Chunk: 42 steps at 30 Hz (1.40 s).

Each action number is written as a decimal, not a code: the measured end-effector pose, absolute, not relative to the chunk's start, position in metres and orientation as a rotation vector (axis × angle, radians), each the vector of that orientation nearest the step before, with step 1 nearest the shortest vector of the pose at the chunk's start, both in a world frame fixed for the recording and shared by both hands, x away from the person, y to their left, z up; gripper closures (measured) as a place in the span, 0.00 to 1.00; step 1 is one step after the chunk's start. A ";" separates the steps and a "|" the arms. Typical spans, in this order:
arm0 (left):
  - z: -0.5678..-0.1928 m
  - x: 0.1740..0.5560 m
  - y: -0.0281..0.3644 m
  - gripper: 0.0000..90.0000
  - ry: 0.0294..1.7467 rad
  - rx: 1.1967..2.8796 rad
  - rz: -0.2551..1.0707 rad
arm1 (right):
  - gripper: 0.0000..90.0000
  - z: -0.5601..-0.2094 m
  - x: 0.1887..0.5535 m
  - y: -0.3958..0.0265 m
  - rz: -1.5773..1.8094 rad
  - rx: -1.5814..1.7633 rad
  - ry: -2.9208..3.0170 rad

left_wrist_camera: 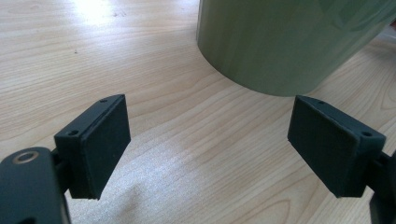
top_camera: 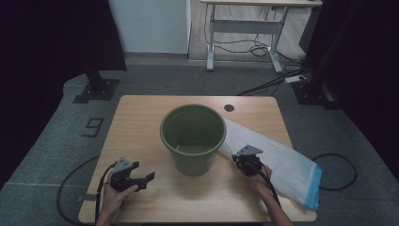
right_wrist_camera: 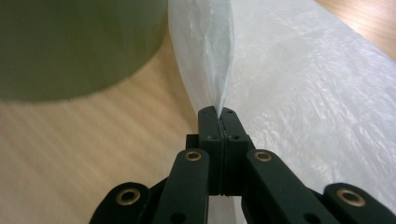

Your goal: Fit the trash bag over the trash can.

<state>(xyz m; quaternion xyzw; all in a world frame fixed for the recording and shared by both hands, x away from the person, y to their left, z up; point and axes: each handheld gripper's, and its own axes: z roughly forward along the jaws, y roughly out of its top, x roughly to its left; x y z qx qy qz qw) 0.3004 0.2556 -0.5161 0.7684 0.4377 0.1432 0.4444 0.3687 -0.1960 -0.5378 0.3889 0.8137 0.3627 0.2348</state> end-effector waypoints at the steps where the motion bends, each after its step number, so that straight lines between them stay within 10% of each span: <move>1: -0.516 0.301 0.255 0.14 1.086 1.903 0.355 | 0.98 -0.539 0.365 -0.199 0.988 1.064 2.229; 9: -0.517 0.304 0.251 0.15 1.075 1.908 0.337 | 0.96 -0.544 0.337 -0.223 0.949 1.057 2.238; 17: -0.518 0.305 0.249 0.15 1.069 1.918 0.335 | 0.51 -0.530 0.350 -0.208 1.033 1.039 2.267; 23: -0.517 0.304 0.250 0.15 1.068 1.907 0.336 | 0.43 -0.526 0.380 -0.193 1.049 1.102 2.306; 30: -0.518 0.306 0.248 0.15 1.062 1.919 0.334 | 0.50 -0.536 0.394 -0.190 1.023 1.140 2.304; 42: -0.519 0.305 0.249 0.15 1.073 1.921 0.339 | 0.91 -0.538 0.389 -0.188 0.987 1.117 2.226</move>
